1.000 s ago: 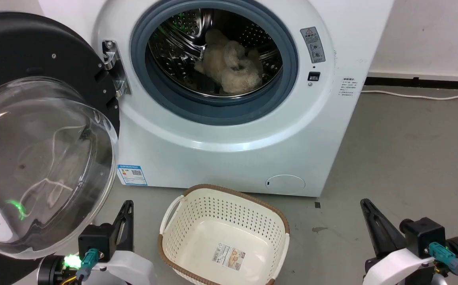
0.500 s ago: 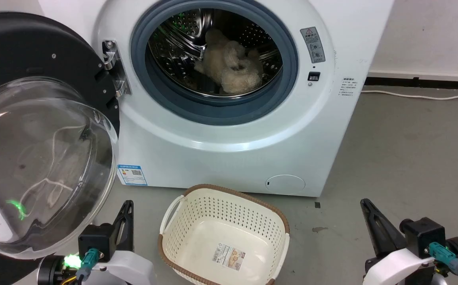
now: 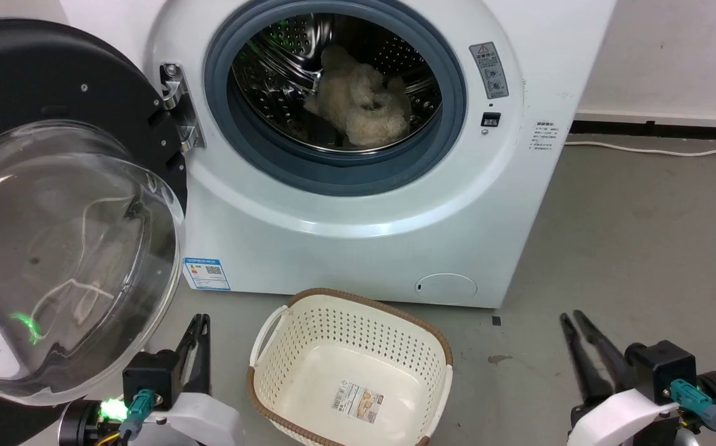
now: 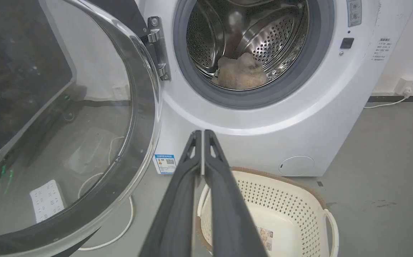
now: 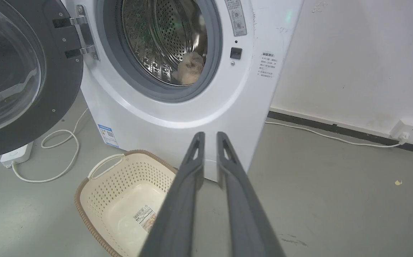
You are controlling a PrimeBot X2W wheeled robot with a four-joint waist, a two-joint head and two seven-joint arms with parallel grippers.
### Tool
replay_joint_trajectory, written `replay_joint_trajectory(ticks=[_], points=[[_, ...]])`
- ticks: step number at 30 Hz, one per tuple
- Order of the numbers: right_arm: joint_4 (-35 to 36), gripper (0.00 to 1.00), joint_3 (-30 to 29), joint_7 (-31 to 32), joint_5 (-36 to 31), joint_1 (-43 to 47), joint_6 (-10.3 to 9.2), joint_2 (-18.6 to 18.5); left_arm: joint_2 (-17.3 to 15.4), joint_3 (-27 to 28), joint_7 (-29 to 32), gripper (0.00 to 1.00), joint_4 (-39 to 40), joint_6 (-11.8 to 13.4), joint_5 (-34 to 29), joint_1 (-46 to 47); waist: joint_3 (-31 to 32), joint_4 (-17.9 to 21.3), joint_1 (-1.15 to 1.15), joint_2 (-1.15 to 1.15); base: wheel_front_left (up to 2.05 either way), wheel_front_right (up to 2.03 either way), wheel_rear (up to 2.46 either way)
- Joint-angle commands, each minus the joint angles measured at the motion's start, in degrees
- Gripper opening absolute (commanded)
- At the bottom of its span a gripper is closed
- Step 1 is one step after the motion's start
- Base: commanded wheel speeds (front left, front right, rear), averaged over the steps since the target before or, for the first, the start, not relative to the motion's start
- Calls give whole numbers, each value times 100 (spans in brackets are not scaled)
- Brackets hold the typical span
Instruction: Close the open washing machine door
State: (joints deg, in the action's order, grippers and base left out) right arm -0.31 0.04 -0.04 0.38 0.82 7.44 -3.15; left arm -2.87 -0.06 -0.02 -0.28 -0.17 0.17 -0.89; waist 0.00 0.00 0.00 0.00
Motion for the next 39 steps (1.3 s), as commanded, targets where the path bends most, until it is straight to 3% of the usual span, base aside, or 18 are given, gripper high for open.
replay_joint_trajectory(ticks=[1, 18, 39], points=[[0, 100, -4, -7, 7, 0, 0, 0, 0, -3, -7, 100, -3, -1, -1, 1, -1, 1, 0, 0, 0, 0, 0], [49, 100, -72, -210, 143, 44, 1, 4, -24, -136, -211, 100, -19, -32, 8, 23, 17, -133, 0, 0, 0, 0, 0], [-10, 100, 57, -461, 23, 90, 1, 8, -90, -312, -462, 100, -21, -85, 32, -23, 105, -849, 0, 0, 0, 0, 0]])
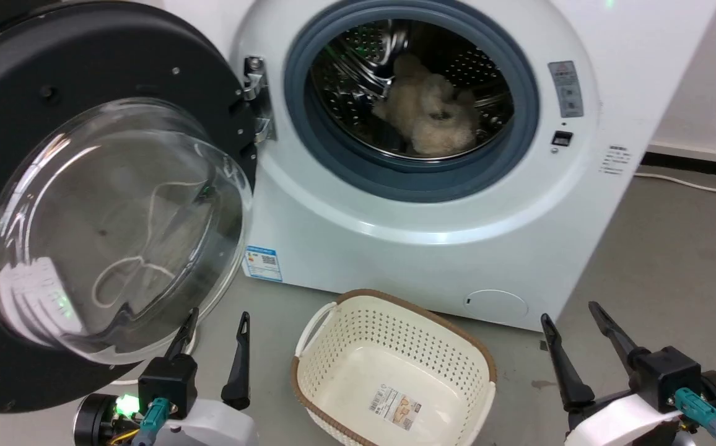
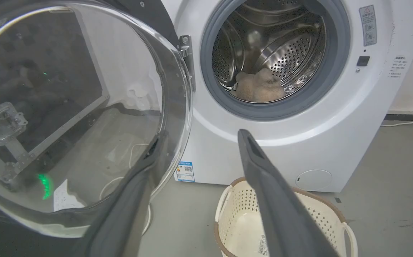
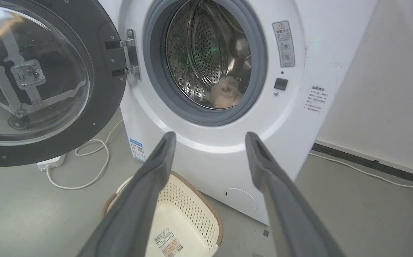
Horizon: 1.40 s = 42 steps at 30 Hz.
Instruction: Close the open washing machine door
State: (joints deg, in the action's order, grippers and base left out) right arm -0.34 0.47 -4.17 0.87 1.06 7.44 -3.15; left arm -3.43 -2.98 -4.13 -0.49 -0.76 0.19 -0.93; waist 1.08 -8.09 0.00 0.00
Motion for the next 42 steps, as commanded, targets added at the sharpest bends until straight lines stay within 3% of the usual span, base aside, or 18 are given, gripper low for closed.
replay_joint_trajectory(ticks=[1, 17, 42], points=[[-10, 100, 34, -60, -26, 57, 1, 8, -35, -27, -63, 100, 8, -24, 29, -21, -11, -70, 0, 0, 0, 0, 0], [-115, 100, 510, -275, 94, -179, 2, -148, -37, -74, -279, 100, 242, 84, 61, -161, -110, -571, 0, 0, 0, 0, 0], [-194, 100, 744, -611, 132, -110, 3, -162, 2, 47, -614, 100, 207, 52, 269, -290, -46, -1203, 0, 0, 0, 0, 0]])
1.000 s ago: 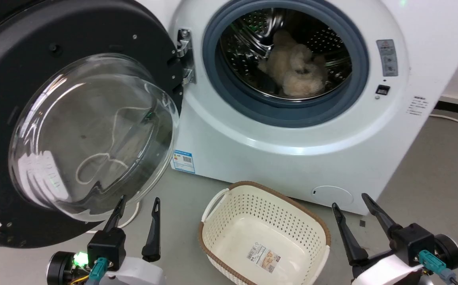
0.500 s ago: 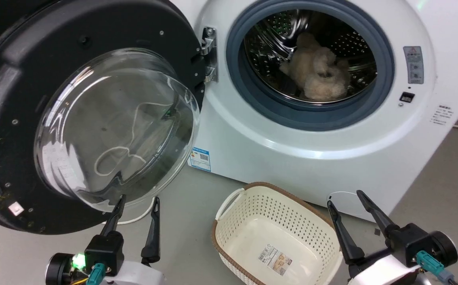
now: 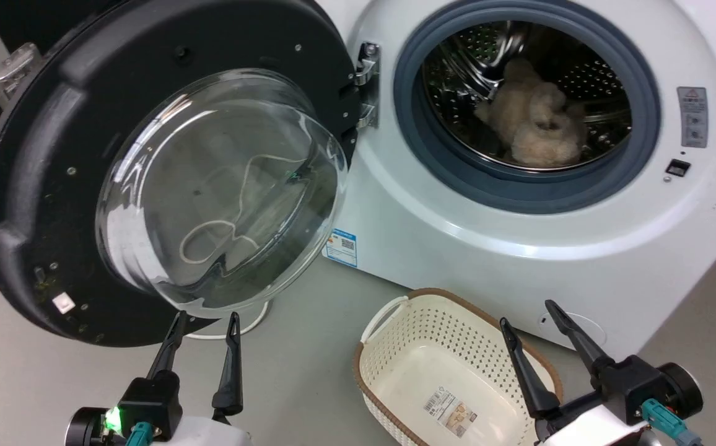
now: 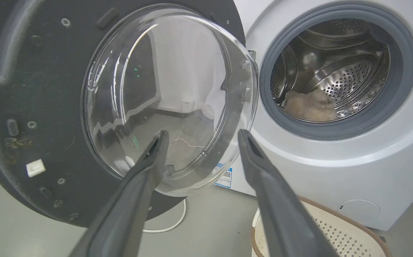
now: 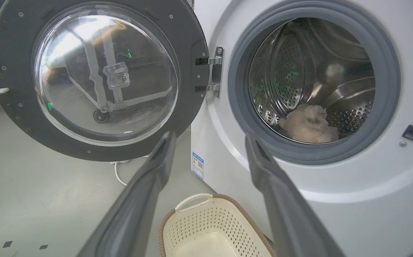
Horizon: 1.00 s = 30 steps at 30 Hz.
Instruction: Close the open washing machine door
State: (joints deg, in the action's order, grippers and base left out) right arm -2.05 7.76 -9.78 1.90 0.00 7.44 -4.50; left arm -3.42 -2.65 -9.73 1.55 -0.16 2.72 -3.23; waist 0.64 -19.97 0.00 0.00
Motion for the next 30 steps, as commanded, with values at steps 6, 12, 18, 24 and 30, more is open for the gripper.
replay_joint_trajectory(ticks=[6, 12, 18, 24, 30], points=[[-49, 100, 71, -121, 54, -1, 3, -36, 13, 18, -126, 100, -1, -37, 56, -77, -8, -162, 0, 0, 0, 0, 0], [-67, 100, 110, -192, 75, 22, 4, -44, 26, 11, -197, 0, -27, -84, 140, -74, -5, -303, 0, 0, 0, 0, 0], [-68, 100, 107, -264, 88, 74, 4, -39, 38, 21, -269, 0, 45, -104, 236, -44, 11, -437, 0, 0, 0, 0, 0], [-30, 100, 78, -336, 66, 148, 4, -46, 43, 344, -341, 0, 503, -164, 502, 257, -39, -573, 0, 0, 0, 0, 0], [41, 100, 109, -407, 22, 88, 4, -95, -210, 1103, -413, 0, 775, -370, 1103, 915, -260, -522, 0, 0, 0, 0, 0]])
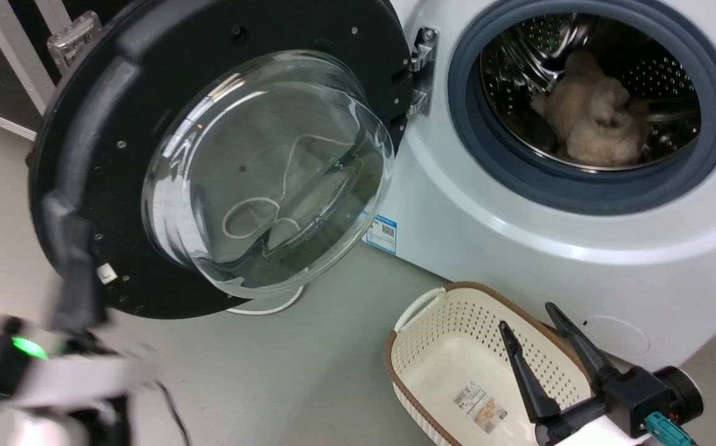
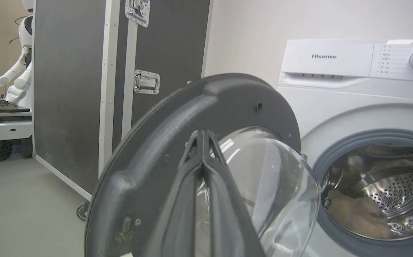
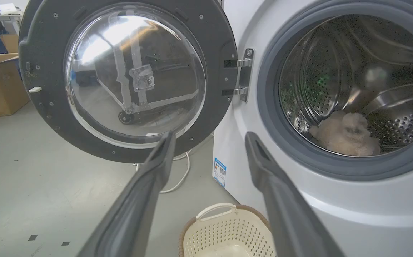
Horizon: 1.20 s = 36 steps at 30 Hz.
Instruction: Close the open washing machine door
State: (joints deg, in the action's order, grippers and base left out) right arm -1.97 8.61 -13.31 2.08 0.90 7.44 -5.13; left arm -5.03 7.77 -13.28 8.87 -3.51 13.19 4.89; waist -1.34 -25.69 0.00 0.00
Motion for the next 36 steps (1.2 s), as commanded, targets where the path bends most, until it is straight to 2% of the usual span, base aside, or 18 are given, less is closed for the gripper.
replay_joint_trajectory(ticks=[1, 6, 9, 14, 18, 21, 22, 23, 25, 30, 36], points=[[46, 100, 44, -67, 8, -35, 4, -39, -122, 212, -70, 0, 50, -66, 235, 250, -108, 86, 0, 0, 0, 0, 0], [78, 100, 133, -127, 45, -144, 4, -107, -568, 984, 382, 0, -14, -188, 1515, 1153, -325, 223, 0, 0, 0, 0, 0], [72, 100, 191, -162, 67, -160, 5, -244, -1022, 1511, 822, 0, -305, -176, 2196, 1739, -442, 303, 0, 0, 0, 0, 0], [47, 100, 86, -169, 75, -127, 5, -406, -1558, 2255, 1653, 0, -1266, 169, 3218, 2597, -538, 459, 0, 0, 0, 0, 0], [32, 100, 108, -169, 114, -125, 5, -471, -1946, 2512, 2324, 0, -2093, 354, 3722, 2980, -556, 568, 0, 0, 0, 0, 0], [20, 100, 128, -169, 130, -139, 5, -487, -2013, 2555, 2688, 0, -2492, 477, 3953, 3106, -556, 607, 0, 0, 0, 0, 0], [-7, 100, 132, -169, 124, -150, 5, -486, -2023, 2594, 3169, 0, -2883, 609, 4266, 3210, -554, 653, 0, 0, 0, 0, 0], [-7, 100, 132, -169, 124, -150, 5, -486, -2023, 2594, 3169, 0, -2883, 609, 4266, 3210, -554, 653, 0, 0, 0, 0, 0], [-33, 100, 70, -169, 141, -135, 5, -452, -2135, 2576, 3737, 0, -3325, 739, 4476, 3201, -556, 701, 0, 0, 0, 0, 0], [-43, 100, 41, -169, 141, -68, 5, -497, -2063, 2660, 4238, 0, -3625, 732, 4890, 3258, -565, 740, 0, 0, 0, 0, 0], [-64, 100, 29, -169, 130, -14, 5, -506, -1976, 2596, 4891, 0, -3671, 596, 5200, 3007, -506, 797, 0, 0, 0, 0, 0]])
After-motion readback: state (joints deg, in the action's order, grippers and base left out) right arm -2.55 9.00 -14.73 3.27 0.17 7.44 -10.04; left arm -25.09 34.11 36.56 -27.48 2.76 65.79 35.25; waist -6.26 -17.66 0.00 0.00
